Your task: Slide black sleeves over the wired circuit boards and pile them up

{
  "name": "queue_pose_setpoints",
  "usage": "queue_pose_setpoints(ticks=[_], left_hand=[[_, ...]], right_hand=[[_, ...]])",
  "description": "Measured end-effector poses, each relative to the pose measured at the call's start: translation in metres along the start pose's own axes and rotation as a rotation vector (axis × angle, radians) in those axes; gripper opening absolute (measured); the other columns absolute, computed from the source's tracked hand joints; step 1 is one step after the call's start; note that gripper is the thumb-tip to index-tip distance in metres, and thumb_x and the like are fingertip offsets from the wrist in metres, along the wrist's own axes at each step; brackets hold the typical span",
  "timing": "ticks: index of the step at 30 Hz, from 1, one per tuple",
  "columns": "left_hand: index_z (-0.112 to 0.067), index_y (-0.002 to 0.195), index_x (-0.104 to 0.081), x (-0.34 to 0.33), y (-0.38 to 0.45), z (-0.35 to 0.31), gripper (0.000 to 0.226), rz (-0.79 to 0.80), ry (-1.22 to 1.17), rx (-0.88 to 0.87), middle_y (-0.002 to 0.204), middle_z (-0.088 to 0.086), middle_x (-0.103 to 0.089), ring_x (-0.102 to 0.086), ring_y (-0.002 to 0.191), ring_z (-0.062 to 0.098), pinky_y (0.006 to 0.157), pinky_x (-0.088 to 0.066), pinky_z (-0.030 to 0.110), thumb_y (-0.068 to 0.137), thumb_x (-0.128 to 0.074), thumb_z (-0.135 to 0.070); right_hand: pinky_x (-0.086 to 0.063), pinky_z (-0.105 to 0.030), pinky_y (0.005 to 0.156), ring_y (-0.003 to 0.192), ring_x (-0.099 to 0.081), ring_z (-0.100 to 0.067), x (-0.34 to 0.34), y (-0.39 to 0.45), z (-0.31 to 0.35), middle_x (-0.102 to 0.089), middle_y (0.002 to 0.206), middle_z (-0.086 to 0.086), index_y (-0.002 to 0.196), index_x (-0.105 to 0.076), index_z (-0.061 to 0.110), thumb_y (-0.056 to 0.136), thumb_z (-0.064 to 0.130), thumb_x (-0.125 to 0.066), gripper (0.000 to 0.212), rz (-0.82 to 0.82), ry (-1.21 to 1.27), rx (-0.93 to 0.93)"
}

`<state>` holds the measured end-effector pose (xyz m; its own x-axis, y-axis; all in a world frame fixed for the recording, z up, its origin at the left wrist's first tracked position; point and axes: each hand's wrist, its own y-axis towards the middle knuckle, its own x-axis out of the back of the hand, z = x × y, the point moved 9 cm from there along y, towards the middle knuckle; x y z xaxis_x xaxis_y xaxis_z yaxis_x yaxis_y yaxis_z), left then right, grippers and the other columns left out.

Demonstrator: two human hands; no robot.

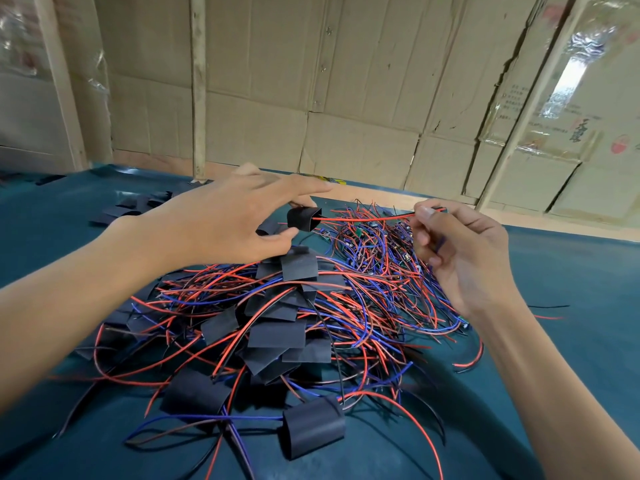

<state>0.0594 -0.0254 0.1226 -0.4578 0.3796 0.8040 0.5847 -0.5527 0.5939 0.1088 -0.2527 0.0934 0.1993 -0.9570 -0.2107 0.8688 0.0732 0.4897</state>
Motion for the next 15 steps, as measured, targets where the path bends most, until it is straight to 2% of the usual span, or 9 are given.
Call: queue_pose_setpoints(ticks=[2,6,8,11,13,15], left_hand=[[-0.025,0.147,-0.04,-0.001,0.0,0.001,0.066,0.009,-0.002,0.002,0.125,-0.01,-0.065,-0.047,0.117,0.004,0.106,-0.033,0.034,0.087,-0.067,-0.021],[-0.025,0.149,-0.037,-0.003,0.0,0.002,0.067,0.03,0.012,0.004,0.125,-0.011,-0.064,-0.053,0.121,0.008,0.107,-0.036,0.044,0.089,-0.066,-0.026],[-0.024,0.149,-0.038,-0.003,0.001,-0.003,0.065,0.029,0.025,-0.022,0.125,-0.011,-0.064,-0.056,0.121,0.01,0.106,-0.037,0.045,0.09,-0.065,-0.026],[-0.022,0.148,-0.041,-0.001,0.004,-0.008,0.063,0.013,0.064,-0.046,0.122,-0.01,-0.066,-0.06,0.119,0.012,0.103,-0.04,0.044,0.089,-0.058,-0.032],[-0.021,0.147,-0.042,0.0,0.004,-0.011,0.063,0.001,0.09,-0.06,0.122,-0.009,-0.067,-0.062,0.116,0.013,0.101,-0.041,0.043,0.087,-0.056,-0.034],[-0.021,0.146,-0.042,0.0,0.005,-0.013,0.062,-0.003,0.105,-0.08,0.122,-0.009,-0.067,-0.063,0.115,0.014,0.1,-0.042,0.043,0.088,-0.055,-0.035]], right_hand=[[-0.028,-0.019,0.044,0.054,-0.048,-0.013,0.0,0.0,0.001,-0.066,0.071,-0.006,0.075,-0.076,0.014,0.088,0.003,-0.065,0.02,0.004,-0.007,0.016],[-0.027,-0.021,0.046,0.054,-0.042,-0.015,-0.005,-0.001,0.002,-0.06,0.065,-0.007,0.087,-0.08,0.014,0.084,0.011,-0.074,0.008,0.042,-0.091,0.067],[-0.029,-0.021,0.048,0.053,-0.036,-0.015,-0.011,-0.004,0.001,-0.052,0.059,-0.002,0.095,-0.081,0.018,0.08,0.019,-0.079,0.015,0.052,-0.181,0.096],[-0.031,-0.016,0.056,0.057,-0.034,-0.009,-0.028,-0.011,0.001,-0.05,0.063,0.011,0.107,-0.079,0.024,0.08,0.027,-0.079,0.027,0.101,-0.371,0.146],[-0.031,-0.011,0.062,0.06,-0.038,-0.003,-0.042,-0.016,-0.003,-0.048,0.071,0.01,0.121,-0.073,0.021,0.086,0.025,-0.075,0.036,0.185,-0.5,0.147],[-0.033,-0.01,0.068,0.067,-0.044,0.002,-0.056,-0.021,-0.009,-0.05,0.073,0.018,0.13,-0.066,0.015,0.094,0.012,-0.065,0.035,0.29,-0.545,0.124]])
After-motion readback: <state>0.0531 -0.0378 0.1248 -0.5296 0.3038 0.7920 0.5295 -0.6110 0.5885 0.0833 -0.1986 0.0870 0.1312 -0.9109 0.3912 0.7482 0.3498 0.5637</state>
